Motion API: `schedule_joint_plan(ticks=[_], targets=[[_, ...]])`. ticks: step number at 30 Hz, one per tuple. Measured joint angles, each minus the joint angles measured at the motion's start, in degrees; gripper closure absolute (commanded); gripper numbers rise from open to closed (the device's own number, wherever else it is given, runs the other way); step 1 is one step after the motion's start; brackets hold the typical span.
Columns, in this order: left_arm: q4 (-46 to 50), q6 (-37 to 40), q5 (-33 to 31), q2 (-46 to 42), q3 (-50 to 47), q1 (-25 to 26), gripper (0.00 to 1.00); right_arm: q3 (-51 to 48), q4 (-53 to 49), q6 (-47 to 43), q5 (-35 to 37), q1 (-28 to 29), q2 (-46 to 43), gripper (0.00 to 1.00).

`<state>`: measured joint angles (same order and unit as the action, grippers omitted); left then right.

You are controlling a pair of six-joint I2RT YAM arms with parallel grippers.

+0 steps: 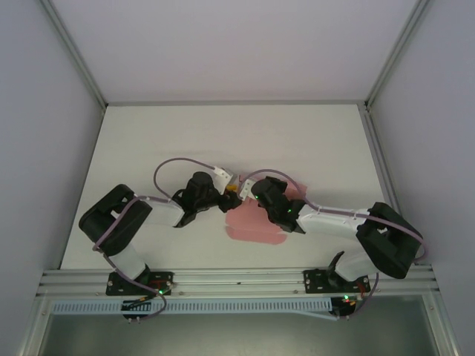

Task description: Assemble paper box

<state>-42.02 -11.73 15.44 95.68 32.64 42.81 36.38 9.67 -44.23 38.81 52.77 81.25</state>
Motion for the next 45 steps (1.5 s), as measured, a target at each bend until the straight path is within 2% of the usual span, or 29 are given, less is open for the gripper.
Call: schedule_joint_plan(ticks=[4,7,10,12,17,20,31,36,45], targets=[[-1.20,0.50,-1.77,0.00,-0.81,0.87,0.47,0.72,-0.61,0.96,0.46,0.00,0.81,1.00],[-2.69,0.74,-0.85,-0.04,-1.95,0.94,0.49,0.74,-0.39,1.25,1.16,0.09,1.03,1.00],[-3.39,1.49,0.68,-0.72,-3.50,1.05,0.58,-0.07,1.18,0.74,2.03,0.24,1.05,1.00],[-3.43,1.84,1.40,-1.70,-4.55,1.07,0.58,-0.79,2.29,0.11,2.86,0.46,1.05,1.00],[-4.31,1.88,3.13,-2.73,-5.57,-0.07,0.57,-2.36,6.08,-2.45,6.10,1.90,2.32,1.00],[-4.94,1.99,4.07,-2.34,-5.33,-0.92,0.49,-3.48,8.90,-4.20,8.63,3.32,3.43,1.00],[-5.70,2.05,5.40,1.88,-2.16,-1.20,0.48,-3.43,5.66,-2.45,8.11,4.02,3.39,1.00],[-3.48,2.29,5.33,1.84,-1.09,-0.39,0.40,-2.97,4.39,-2.12,7.89,4.02,3.34,1.00],[-0.66,2.93,5.81,-5.51,-4.59,0.02,0.48,-3.02,1.53,-1.84,4.24,4.02,-0.68,1.00]])
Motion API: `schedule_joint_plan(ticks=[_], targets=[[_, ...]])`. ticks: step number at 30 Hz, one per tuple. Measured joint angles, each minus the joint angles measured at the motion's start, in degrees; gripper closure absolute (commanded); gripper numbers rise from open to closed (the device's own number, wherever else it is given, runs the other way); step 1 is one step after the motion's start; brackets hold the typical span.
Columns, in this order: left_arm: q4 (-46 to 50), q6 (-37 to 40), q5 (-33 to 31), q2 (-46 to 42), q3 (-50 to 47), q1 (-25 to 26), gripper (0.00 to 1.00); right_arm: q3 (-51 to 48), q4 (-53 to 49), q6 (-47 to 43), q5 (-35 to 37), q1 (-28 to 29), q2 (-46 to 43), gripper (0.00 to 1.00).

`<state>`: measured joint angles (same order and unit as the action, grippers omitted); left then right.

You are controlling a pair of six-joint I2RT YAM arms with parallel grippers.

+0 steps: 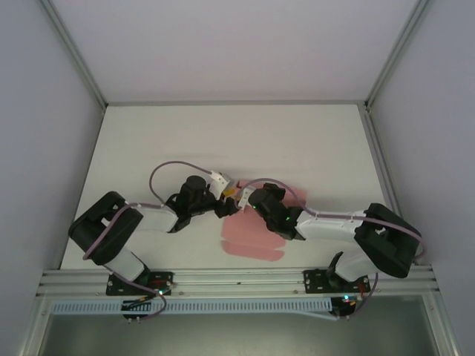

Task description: Assemble paper box

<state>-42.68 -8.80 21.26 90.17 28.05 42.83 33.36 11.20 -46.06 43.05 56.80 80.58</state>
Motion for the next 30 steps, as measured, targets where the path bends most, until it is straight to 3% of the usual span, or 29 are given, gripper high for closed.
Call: schedule_joint_plan(ticks=[5,12,20,30], targets=[[0.74,0.00,2.45,-0.15,0.02,0.02,0.50,-0.04,-1.75,0.07,-1.38,0.00,-1.92,1.00],[2.82,0.26,2.75,0.39,0.72,0.46,0.41,-0.09,-3.30,0.22,-2.82,0.00,-2.86,1.00],[7.93,2.01,-0.66,1.33,3.50,2.97,0.41,-0.09,-5.31,0.92,-2.73,0.09,-2.86,1.00],[6.23,0.00,-9.84,3.63,5.01,5.35,0.71,-0.11,-8.15,3.32,-2.29,-0.57,-4.55,1.00]])
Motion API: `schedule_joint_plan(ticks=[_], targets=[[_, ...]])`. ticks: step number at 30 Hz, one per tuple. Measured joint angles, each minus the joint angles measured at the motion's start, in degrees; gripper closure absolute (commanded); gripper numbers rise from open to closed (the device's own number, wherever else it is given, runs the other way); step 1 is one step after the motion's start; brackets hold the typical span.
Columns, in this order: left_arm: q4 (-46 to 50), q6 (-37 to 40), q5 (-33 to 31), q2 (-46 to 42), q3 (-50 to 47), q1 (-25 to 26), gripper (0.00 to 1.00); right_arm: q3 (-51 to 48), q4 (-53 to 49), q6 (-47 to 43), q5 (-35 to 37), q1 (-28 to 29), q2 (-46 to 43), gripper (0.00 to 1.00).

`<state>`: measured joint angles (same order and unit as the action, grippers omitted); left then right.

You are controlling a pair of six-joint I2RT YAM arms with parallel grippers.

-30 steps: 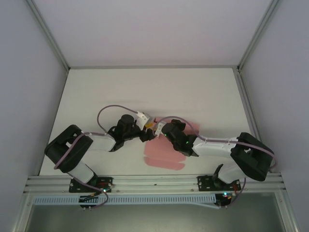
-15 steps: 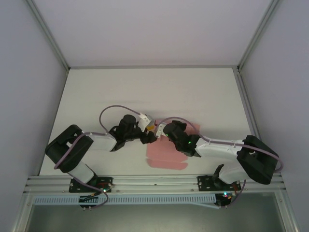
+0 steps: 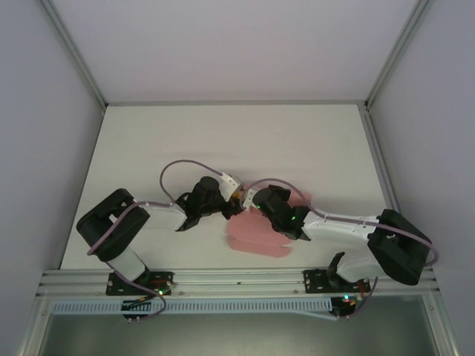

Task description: Assemble paper box

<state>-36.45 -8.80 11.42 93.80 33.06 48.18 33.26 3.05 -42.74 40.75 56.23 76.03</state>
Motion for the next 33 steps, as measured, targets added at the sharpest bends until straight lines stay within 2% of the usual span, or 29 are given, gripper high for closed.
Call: schedule_joint_plan(ticks=[2,4,9,10,14,16,21,23,33], targets=[[-0.42,-0.31,-1.60,0.11,0.00,0.42,0.72,0.00,-0.42,0.46,0.17,0.00,-0.20,1.00],[-0.61,-0.70,-3.02,0.11,0.00,0.85,0.82,0.00,-0.48,0.96,0.33,0.00,-0.22,1.00],[-0.85,-0.66,-5.51,0.04,-0.13,1.57,0.83,0.00,-0.81,2.23,0.61,0.00,-0.33,1.00],[-0.90,-0.66,-5.86,-0.15,-0.31,1.70,0.81,0.02,-0.87,2.51,0.59,0.00,-0.44,1.00],[-1.49,0.42,-5.77,-2.51,-2.34,2.25,0.54,0.02,-1.14,3.30,-0.52,0.07,-1.20,1.00],[-1.64,0.50,-4.20,-4.22,-3.54,2.23,0.46,0.02,-1.20,3.82,-1.14,0.11,-1.49,1.00],[-1.22,0.63,0.70,-9.20,-5.66,1.99,0.41,0.02,-1.92,4.70,-3.13,0.00,-2.03,1.00],[-0.87,0.70,1.75,-11.15,-6.45,1.62,0.35,0.02,-1.88,4.85,-3.72,-0.24,-2.36,1.00],[0.70,0.90,3.72,-14.75,-9.03,-2.60,0.32,0.02,-1.22,3.98,-7.26,-0.85,-4.90,1.00]])
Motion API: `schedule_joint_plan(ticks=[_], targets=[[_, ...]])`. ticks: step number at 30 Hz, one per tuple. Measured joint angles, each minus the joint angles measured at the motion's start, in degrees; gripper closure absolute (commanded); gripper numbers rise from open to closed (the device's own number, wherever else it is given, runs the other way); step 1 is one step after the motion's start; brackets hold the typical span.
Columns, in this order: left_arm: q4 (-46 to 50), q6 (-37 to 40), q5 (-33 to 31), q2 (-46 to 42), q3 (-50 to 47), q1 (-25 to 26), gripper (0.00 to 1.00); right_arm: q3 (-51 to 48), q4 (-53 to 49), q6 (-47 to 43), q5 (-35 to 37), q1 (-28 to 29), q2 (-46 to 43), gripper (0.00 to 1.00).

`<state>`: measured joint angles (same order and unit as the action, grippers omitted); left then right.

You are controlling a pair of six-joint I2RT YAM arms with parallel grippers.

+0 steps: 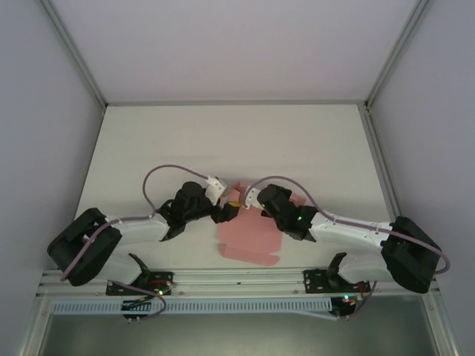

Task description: Assemble paper box

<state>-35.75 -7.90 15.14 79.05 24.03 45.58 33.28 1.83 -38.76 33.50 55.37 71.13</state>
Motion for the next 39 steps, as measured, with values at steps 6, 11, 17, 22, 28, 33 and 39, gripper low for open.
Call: schedule_joint_plan(ticks=[6,11,17,22,28,33,39], targets=[[0.44,-0.76,4.55,-8.66,-2.54,-1.25,0.01,-0.04,2.54,-2.86,1.05,0.00,0.57,1.00],[1.11,-1.18,2.62,-16.79,-4.07,-3.82,0.00,-0.55,10.82,-9.73,5.84,0.00,4.46,1.00],[3.43,-5.29,-5.60,-16.96,-5.46,-11.43,0.08,-1.62,22.47,-19.43,8.92,-0.39,9.86,1.00],[2.75,-5.99,-6.10,-8.92,-4.44,-14.14,0.31,-1.75,28.87,-22.71,8.98,-0.63,13.00,1.00],[-1.88,-3.32,2.51,4.90,1.27,-14.27,0.37,-1.75,30.60,-22.77,8.98,-0.72,15.19,1.00],[-5.35,0.33,11.91,9.40,3.76,-14.21,0.41,-1.73,30.38,-22.27,8.94,-1.29,15.19,1.00],[-2.10,5.40,17.79,15.50,11.56,-13.11,0.47,-0.90,27.82,-20.44,8.98,-1.88,15.06,1.00]])
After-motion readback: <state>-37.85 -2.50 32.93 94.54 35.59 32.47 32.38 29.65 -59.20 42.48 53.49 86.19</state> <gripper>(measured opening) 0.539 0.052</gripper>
